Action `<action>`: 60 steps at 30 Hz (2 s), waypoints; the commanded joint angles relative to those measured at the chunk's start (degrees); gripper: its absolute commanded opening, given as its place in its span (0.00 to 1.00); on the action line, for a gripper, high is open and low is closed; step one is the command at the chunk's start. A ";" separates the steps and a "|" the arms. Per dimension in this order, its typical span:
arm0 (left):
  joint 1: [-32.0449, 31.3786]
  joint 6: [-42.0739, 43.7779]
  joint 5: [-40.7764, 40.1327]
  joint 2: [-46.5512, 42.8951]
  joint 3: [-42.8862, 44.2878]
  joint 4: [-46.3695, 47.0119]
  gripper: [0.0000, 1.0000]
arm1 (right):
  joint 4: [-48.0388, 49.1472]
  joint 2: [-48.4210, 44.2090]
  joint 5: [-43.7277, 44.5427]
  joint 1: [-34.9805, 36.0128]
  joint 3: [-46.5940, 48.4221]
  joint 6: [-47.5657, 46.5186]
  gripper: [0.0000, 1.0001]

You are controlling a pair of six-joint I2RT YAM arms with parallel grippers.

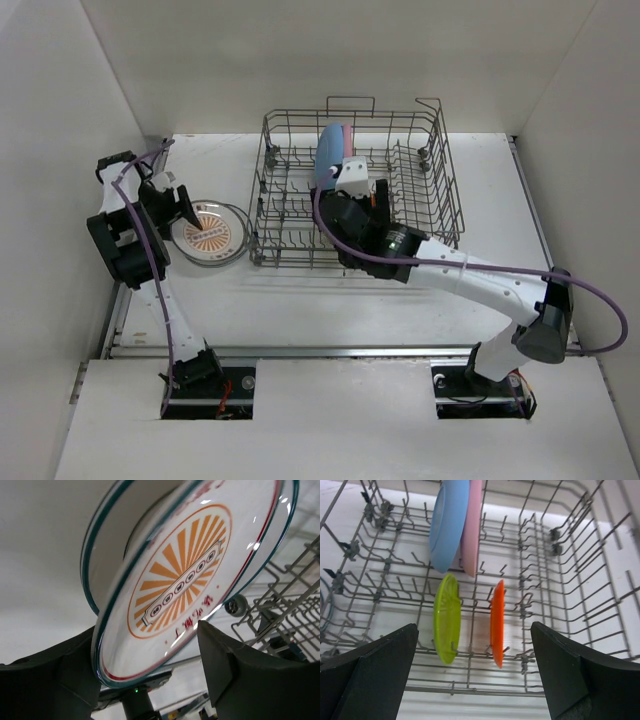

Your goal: Unload the plates from the dish rack

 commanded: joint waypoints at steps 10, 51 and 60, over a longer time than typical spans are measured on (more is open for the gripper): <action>-4.22 9.23 -4.01 -5.22 1.91 -8.70 0.73 | 1.03 1.53 -31.39 -21.59 9.43 6.81 0.80; -8.00 7.13 -14.39 -14.54 -1.78 -7.72 0.82 | 4.02 21.77 -46.70 -32.76 24.81 -0.32 0.00; -8.52 5.98 -13.87 -16.39 1.81 -7.72 0.82 | 6.92 11.83 -42.22 -32.76 25.34 -3.39 0.00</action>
